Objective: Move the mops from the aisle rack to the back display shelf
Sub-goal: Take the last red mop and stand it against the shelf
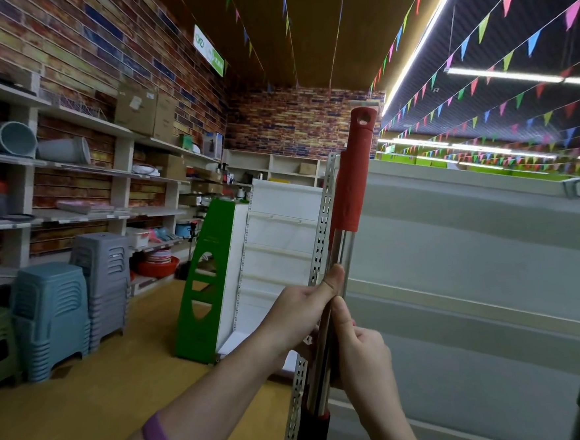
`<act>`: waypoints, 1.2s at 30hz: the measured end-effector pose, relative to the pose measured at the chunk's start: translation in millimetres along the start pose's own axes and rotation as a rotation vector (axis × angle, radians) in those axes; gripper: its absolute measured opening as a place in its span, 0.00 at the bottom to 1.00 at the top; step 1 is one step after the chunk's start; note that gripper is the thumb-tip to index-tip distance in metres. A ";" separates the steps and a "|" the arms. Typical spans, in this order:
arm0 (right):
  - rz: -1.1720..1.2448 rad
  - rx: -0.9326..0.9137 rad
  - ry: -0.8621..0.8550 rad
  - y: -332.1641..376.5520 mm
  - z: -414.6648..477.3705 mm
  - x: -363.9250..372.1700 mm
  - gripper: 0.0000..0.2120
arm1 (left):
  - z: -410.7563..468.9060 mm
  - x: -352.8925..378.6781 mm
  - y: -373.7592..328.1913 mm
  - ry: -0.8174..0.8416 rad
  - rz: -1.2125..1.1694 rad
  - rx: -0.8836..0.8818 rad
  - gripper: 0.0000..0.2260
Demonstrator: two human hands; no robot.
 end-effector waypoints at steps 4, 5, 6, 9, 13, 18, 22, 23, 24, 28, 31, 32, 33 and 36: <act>-0.026 0.002 0.026 -4.4 -1.2 2.4 0.30 | 0.8 -3.4 11.8 -0.041 0.011 -0.020 0.44; -0.031 0.010 0.028 -7.1 -2.5 2.9 0.31 | -0.6 -2.9 14.4 -0.048 0.017 -0.020 0.44; -0.034 0.021 0.031 -10.1 -3.6 3.5 0.32 | -2.4 -1.2 16.0 -0.045 0.020 -0.021 0.44; -0.030 0.041 0.030 -12.2 -6.5 3.4 0.35 | -4.2 1.3 18.4 -0.043 0.023 -0.034 0.42; -0.038 0.046 0.042 -15.5 -7.7 6.2 0.35 | -7.0 0.5 19.5 -0.053 0.048 -0.025 0.42; -0.026 0.028 0.058 -14.6 -7.8 13.7 0.33 | -12.9 -5.4 19.6 -0.071 0.017 -0.025 0.37; -0.037 -0.005 0.025 -4.4 -9.0 10.6 0.32 | -10.4 -7.8 13.9 -0.064 0.042 -0.024 0.40; -0.029 -0.009 0.021 -3.6 -9.2 9.3 0.32 | -9.5 -7.0 13.6 -0.059 0.036 -0.023 0.39; -0.024 -0.010 0.020 -3.4 -9.2 8.3 0.31 | -9.0 -6.1 13.2 -0.055 0.030 -0.026 0.39; -0.026 -0.020 0.027 -5.2 -9.5 6.2 0.31 | -7.7 -4.7 13.7 -0.050 0.046 -0.019 0.42; -0.002 -0.005 0.050 -9.8 -9.9 10.1 0.31 | -9.5 -4.6 18.1 -0.044 0.024 -0.035 0.41; 0.006 0.004 0.055 -10.9 -10.2 12.0 0.31 | -10.7 -5.5 20.0 -0.049 0.017 -0.040 0.41; 0.011 0.015 0.055 -12.5 -9.8 13.8 0.31 | -11.3 -7.0 22.5 -0.056 0.015 -0.044 0.41; -0.009 0.042 0.050 -15.3 -9.4 16.6 0.30 | -10.1 -8.5 29.6 -0.059 0.010 -0.055 0.43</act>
Point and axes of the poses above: each hand's wrist, its own z-axis towards the middle knuckle, its own x-axis out of the palm, y = z × x, the point moved 6 cm from there along z, towards the middle knuckle, and after that the axes turned 8 degrees about y, right-handed, at the moved point
